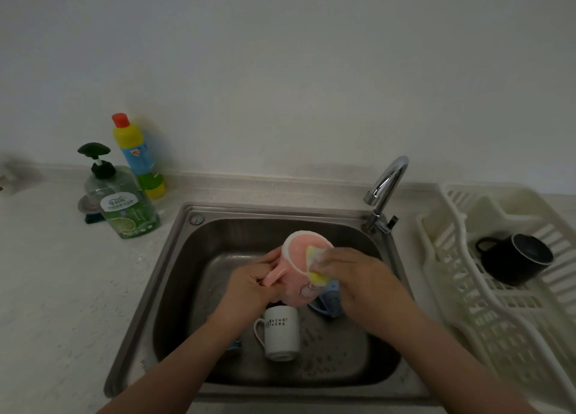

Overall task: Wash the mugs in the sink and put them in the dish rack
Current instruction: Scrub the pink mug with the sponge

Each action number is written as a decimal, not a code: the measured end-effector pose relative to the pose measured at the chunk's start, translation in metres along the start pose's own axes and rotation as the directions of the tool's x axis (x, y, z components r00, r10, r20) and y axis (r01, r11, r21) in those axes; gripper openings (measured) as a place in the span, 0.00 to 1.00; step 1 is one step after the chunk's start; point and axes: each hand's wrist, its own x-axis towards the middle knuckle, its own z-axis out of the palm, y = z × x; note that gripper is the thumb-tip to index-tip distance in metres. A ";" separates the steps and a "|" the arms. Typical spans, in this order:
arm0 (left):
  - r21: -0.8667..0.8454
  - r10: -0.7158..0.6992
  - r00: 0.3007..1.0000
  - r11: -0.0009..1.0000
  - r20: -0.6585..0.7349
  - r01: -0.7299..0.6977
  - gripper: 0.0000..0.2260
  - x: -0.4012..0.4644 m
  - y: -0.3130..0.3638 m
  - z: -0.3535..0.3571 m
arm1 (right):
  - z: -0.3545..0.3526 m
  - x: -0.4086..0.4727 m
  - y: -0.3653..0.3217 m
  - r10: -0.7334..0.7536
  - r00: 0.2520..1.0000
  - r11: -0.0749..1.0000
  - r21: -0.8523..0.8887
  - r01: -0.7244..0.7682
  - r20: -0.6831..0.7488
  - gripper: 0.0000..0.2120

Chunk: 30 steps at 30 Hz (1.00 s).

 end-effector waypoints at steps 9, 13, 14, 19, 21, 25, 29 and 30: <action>-0.091 0.008 1.000 0.996 0.003 -0.008 0.21 -0.002 0.007 -0.004 | -0.003 0.005 -0.003 -0.092 0.993 0.995 0.035 0.095 -0.078 0.17; -0.055 0.012 1.000 0.998 0.016 -0.011 0.21 -0.003 0.011 0.002 | 0.003 0.022 0.000 -0.054 0.992 0.998 0.015 0.056 -0.117 0.22; -0.081 0.000 1.000 0.997 0.007 0.001 0.18 -0.003 0.013 0.004 | 0.006 0.023 -0.008 -0.097 0.992 0.995 -0.001 0.097 -0.078 0.19; -0.077 0.014 1.000 0.997 0.004 -0.014 0.19 -0.003 0.006 -0.004 | -0.004 0.002 0.005 -0.057 0.993 0.998 0.027 0.060 -0.106 0.16; -0.061 0.002 0.999 0.998 0.033 0.000 0.14 -0.004 0.011 0.000 | 0.001 0.014 0.007 -0.022 0.995 1.000 0.002 0.022 -0.100 0.22; -0.074 -0.018 1.000 0.997 -0.005 0.018 0.13 -0.002 0.011 0.000 | 0.000 0.019 -0.015 -0.080 0.996 0.995 0.065 0.077 0.037 0.20; -0.053 0.002 1.000 0.999 0.013 -0.001 0.20 -0.001 0.004 -0.009 | -0.001 0.012 0.008 0.038 0.996 0.997 0.072 -0.032 -0.076 0.16; -0.052 -0.005 1.000 0.999 0.013 0.006 0.21 0.000 0.005 -0.007 | 0.000 0.019 0.004 0.054 0.996 0.994 0.096 -0.048 -0.066 0.17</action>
